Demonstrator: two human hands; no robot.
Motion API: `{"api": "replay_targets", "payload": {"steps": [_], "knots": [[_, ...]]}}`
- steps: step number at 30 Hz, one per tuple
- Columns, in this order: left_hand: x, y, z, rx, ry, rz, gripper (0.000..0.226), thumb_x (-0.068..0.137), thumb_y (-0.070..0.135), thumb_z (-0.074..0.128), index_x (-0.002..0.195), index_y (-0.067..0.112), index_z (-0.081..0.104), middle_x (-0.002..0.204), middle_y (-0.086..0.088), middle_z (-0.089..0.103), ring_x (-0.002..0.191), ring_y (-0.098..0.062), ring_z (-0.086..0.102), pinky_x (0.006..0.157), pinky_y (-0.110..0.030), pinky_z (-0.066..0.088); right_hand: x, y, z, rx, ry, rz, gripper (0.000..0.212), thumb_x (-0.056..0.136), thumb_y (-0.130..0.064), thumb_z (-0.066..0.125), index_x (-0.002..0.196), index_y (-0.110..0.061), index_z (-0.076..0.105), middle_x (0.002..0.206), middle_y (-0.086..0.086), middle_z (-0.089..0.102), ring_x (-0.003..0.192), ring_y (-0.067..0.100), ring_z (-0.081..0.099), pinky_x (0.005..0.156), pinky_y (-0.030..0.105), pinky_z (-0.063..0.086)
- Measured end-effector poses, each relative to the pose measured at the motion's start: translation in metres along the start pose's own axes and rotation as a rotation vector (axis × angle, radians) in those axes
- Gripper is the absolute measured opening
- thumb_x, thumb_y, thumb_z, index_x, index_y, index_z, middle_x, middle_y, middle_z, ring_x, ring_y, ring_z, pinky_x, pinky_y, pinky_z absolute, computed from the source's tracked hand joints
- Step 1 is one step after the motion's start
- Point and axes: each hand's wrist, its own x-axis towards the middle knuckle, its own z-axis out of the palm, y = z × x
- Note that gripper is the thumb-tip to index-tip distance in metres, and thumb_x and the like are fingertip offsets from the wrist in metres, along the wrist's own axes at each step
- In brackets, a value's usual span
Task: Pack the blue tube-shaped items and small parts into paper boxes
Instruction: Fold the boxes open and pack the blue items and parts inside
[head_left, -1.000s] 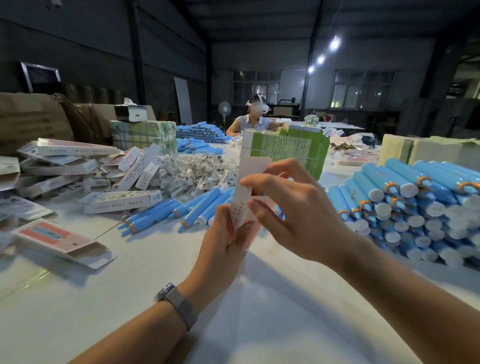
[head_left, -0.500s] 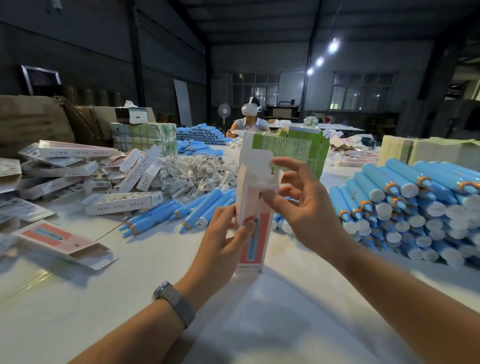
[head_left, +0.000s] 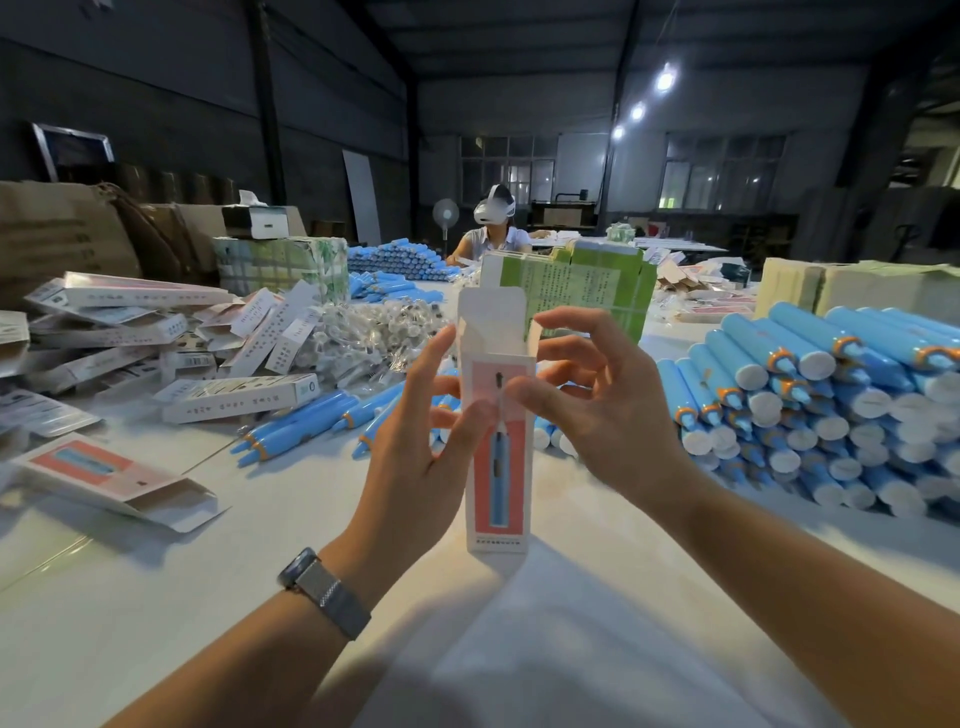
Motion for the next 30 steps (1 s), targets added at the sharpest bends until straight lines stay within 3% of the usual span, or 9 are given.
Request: {"api": "replay_targets", "payload": {"steps": [3, 5, 11, 17, 22, 26, 30], "knots": [[0.001, 0.000, 0.001, -0.020, 0.023, 0.019, 0.050, 0.097, 0.046, 0.050, 0.137, 0.068, 0.030, 0.105, 0.019, 0.062, 0.092, -0.015, 0.072, 0.072, -0.052, 0.061, 0.000, 0.000, -0.001, 0.009, 0.003, 0.011, 0.045, 0.071, -0.022, 0.084, 0.107, -0.036, 0.061, 0.092, -0.002, 0.072, 0.071, 0.018, 0.064, 0.069, 0.035, 0.057], [0.000, -0.001, 0.000, -0.029, 0.020, 0.041, 0.049, 0.099, 0.039, 0.049, 0.139, 0.064, 0.033, 0.103, 0.013, 0.062, 0.090, -0.018, 0.073, 0.068, -0.055, 0.060, 0.000, -0.001, 0.001, 0.005, 0.006, 0.010, 0.045, 0.070, -0.023, 0.084, 0.106, -0.038, 0.062, 0.091, -0.007, 0.072, 0.070, 0.014, 0.063, 0.068, 0.031, 0.056], [-0.002, 0.002, 0.001, -0.046, -0.016, 0.046, 0.044, 0.098, 0.045, 0.046, 0.138, 0.061, 0.037, 0.100, 0.010, 0.059, 0.090, -0.027, 0.072, 0.063, -0.049, 0.061, -0.001, -0.005, -0.003, 0.020, 0.013, 0.024, 0.045, 0.069, -0.026, 0.085, 0.106, -0.034, 0.062, 0.092, -0.003, 0.072, 0.069, 0.013, 0.061, 0.069, 0.029, 0.056], [-0.001, 0.007, -0.001, -0.057, -0.019, 0.045, 0.034, 0.096, 0.048, 0.044, 0.128, 0.060, 0.044, 0.097, 0.011, 0.058, 0.087, -0.033, 0.069, 0.056, -0.044, 0.060, -0.002, -0.003, -0.001, 0.019, 0.002, 0.002, 0.044, 0.069, -0.022, 0.083, 0.105, -0.036, 0.063, 0.089, -0.011, 0.071, 0.069, 0.010, 0.060, 0.070, 0.030, 0.055], [-0.003, 0.010, 0.000, -0.069, -0.026, 0.066, 0.033, 0.096, 0.044, 0.045, 0.125, 0.059, 0.046, 0.096, 0.011, 0.060, 0.089, -0.038, 0.065, 0.067, -0.059, 0.055, -0.003, -0.004, -0.005, 0.022, -0.043, -0.014, 0.040, 0.070, -0.023, 0.082, 0.102, -0.044, 0.067, 0.089, -0.012, 0.070, 0.066, 0.005, 0.059, 0.068, 0.026, 0.055], [-0.004, 0.010, 0.001, -0.053, -0.021, 0.084, 0.034, 0.097, 0.043, 0.044, 0.126, 0.060, 0.045, 0.097, 0.018, 0.059, 0.088, -0.038, 0.065, 0.067, -0.059, 0.055, -0.004, -0.007, -0.009, -0.032, -0.103, -0.019, 0.032, 0.075, -0.018, 0.076, 0.101, -0.036, 0.069, 0.079, -0.022, 0.066, 0.064, 0.002, 0.056, 0.063, 0.022, 0.054], [-0.005, 0.010, 0.003, -0.067, -0.021, 0.089, 0.033, 0.098, 0.043, 0.045, 0.128, 0.058, 0.044, 0.099, 0.015, 0.059, 0.089, -0.039, 0.065, 0.067, -0.063, 0.054, -0.004, -0.008, -0.012, -0.051, -0.127, -0.018, 0.028, 0.075, -0.019, 0.076, 0.094, -0.038, 0.069, 0.075, -0.020, 0.065, 0.066, 0.004, 0.057, 0.062, 0.023, 0.053]]}}
